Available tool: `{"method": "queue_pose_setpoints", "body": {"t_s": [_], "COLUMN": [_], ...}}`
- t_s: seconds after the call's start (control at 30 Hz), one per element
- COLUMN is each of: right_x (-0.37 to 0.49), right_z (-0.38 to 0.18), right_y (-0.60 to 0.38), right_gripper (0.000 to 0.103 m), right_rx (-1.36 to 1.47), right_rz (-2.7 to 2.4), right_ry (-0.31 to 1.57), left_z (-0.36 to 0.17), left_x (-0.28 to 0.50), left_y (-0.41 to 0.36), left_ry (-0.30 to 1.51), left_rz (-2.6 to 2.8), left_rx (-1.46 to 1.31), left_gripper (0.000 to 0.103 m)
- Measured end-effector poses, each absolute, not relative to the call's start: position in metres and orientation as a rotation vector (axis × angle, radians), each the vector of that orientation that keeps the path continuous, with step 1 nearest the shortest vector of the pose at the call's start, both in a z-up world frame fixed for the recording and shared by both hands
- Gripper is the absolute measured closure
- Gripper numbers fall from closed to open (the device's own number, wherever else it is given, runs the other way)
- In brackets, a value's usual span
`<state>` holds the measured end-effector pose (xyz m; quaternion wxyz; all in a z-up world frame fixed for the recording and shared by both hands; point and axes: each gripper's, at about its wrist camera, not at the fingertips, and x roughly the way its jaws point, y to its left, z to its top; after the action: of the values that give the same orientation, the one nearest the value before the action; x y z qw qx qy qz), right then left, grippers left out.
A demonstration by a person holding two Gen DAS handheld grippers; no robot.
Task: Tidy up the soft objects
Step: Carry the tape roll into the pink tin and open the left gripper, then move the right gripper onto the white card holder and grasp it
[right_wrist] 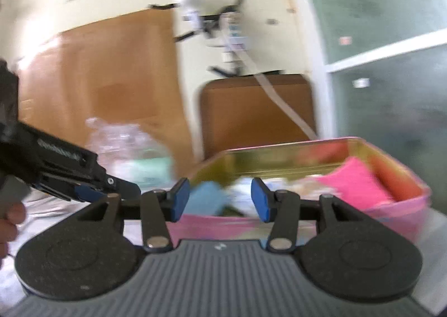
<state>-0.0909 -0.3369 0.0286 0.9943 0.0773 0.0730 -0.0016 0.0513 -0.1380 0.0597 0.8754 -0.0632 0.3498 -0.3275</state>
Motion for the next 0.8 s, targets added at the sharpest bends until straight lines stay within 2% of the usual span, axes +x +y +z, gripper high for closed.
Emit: {"method": "queue_pose_setpoints", "body": {"t_s": [0.1, 0.3, 0.47, 0.63, 0.7, 0.8], "right_x": [-0.083, -0.048, -0.018, 0.027, 0.049, 0.081], "right_z": [0.031, 0.024, 0.025, 0.026, 0.024, 0.019], "right_y": [-0.305, -0.24, -0.191, -0.153, -0.14, -0.124], "right_gripper": [0.051, 0.051, 0.051, 0.05, 0.047, 0.046], "right_rx": [0.13, 0.094, 0.043, 0.071, 0.089, 0.138], "right_rz": [0.115, 0.332, 0.441, 0.525, 0.537, 0.537], "right_ry": [0.183, 0.331, 0.422, 0.495, 0.523, 0.576], "left_z": [0.045, 0.015, 0.008, -0.005, -0.001, 0.001], "left_x": [0.053, 0.056, 0.056, 0.056, 0.049, 0.048], "left_y": [-0.081, 0.026, 0.108, 0.144, 0.145, 0.139], "left_ry": [0.702, 0.648, 0.598, 0.582, 0.527, 0.51], "left_rz": [-0.515, -0.163, 0.025, 0.024, 0.009, -0.014], "left_rx": [-0.157, -0.18, -0.206, -0.36, -0.363, -0.323], "left_gripper": [0.043, 0.034, 0.034, 0.032, 0.027, 0.027]}}
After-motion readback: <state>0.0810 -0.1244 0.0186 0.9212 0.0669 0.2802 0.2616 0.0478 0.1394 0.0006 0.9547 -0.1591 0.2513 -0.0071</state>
